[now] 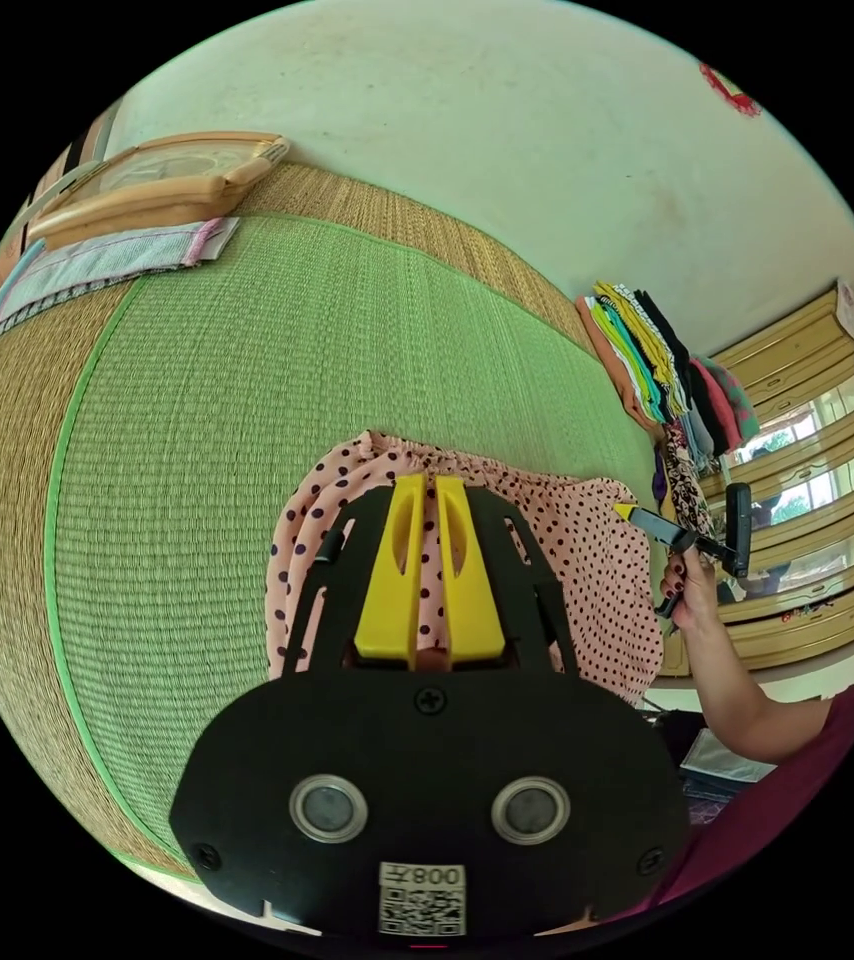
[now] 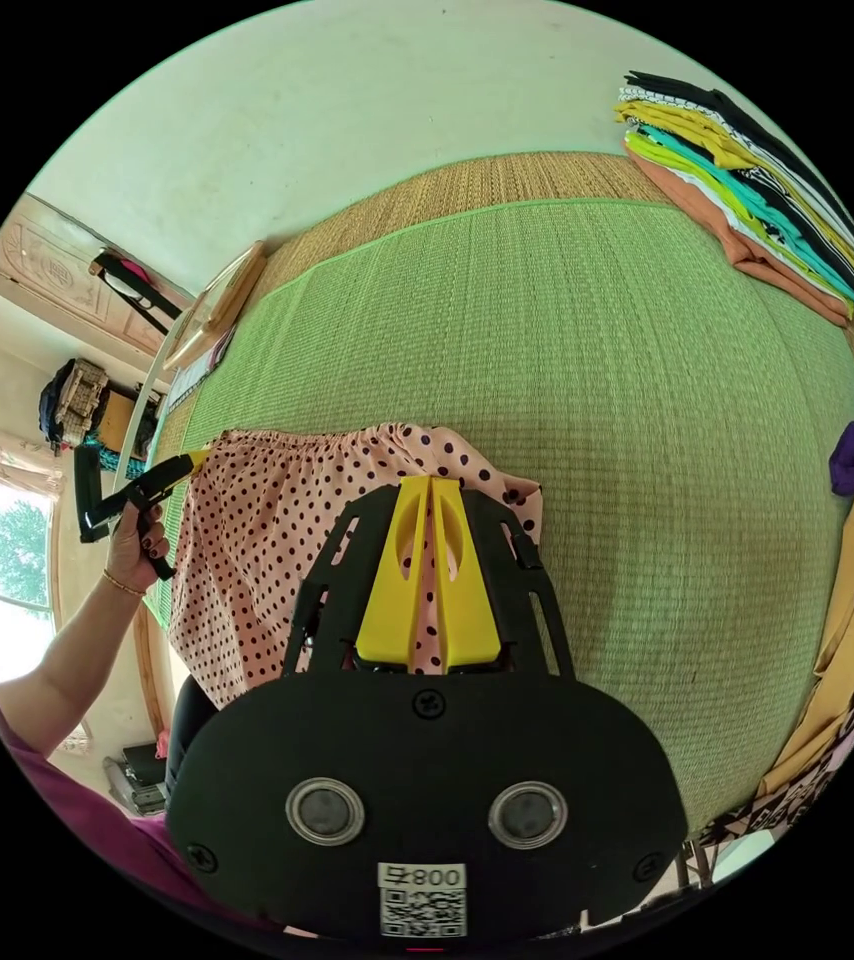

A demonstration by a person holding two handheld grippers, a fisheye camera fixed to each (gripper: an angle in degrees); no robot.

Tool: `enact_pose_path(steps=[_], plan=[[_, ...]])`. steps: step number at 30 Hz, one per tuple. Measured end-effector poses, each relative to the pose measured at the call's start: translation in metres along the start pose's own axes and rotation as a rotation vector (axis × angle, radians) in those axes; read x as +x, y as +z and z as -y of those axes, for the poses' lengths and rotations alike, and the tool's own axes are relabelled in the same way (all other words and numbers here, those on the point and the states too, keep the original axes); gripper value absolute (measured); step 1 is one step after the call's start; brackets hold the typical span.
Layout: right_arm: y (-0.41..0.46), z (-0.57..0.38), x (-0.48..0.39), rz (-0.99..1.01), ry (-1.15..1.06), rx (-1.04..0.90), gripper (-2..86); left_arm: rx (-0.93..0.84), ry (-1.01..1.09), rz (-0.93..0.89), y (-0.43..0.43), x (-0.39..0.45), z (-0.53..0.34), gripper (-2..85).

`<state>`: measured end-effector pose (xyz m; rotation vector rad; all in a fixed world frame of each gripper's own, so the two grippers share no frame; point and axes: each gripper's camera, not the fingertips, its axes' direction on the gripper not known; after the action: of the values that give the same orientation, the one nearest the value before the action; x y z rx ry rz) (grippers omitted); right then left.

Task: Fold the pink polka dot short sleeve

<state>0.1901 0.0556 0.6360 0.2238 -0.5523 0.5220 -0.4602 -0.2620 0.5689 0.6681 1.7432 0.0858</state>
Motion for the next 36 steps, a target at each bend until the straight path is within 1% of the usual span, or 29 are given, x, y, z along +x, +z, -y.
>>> enact_pose_path(steps=[3,7,12,13,14,17,25,30,34,36], plan=[[-0.007,-0.001,0.006,0.023,0.006,0.009,-0.2,0.021,0.013,-0.021,-0.005,0.006,0.0,0.7],[-0.019,-0.002,0.014,0.054,0.014,0.027,-0.1,0.036,0.034,0.004,-0.012,0.016,-0.003,1.2],[-0.028,-0.003,0.021,0.069,0.014,0.027,-0.1,0.019,0.104,0.122,-0.016,0.032,-0.007,4.6],[-0.029,-0.004,0.022,0.07,0.014,0.026,-0.1,0.007,0.129,0.168,-0.016,0.036,-0.008,4.8],[-0.031,-0.004,0.023,0.073,0.013,0.025,-0.1,-0.016,0.149,0.209,-0.014,0.039,-0.009,4.4],[-0.035,-0.005,0.027,0.083,0.018,0.025,-0.1,-0.078,0.163,0.256,-0.012,0.042,-0.011,1.9],[-0.053,-0.01,0.04,0.142,0.037,0.045,0.0,0.036,0.143,0.179,-0.059,0.047,-0.016,0.4],[-0.061,-0.011,0.049,0.184,0.058,0.04,0.1,0.003,0.086,0.176,-0.062,0.037,-0.015,0.3],[-0.061,-0.012,0.054,0.21,0.07,0.01,0.2,-0.063,0.043,0.183,-0.061,0.024,-0.022,0.7],[-0.064,-0.015,0.059,0.253,0.081,0.009,0.2,-0.048,0.037,0.169,-0.071,0.022,-0.028,1.1]])
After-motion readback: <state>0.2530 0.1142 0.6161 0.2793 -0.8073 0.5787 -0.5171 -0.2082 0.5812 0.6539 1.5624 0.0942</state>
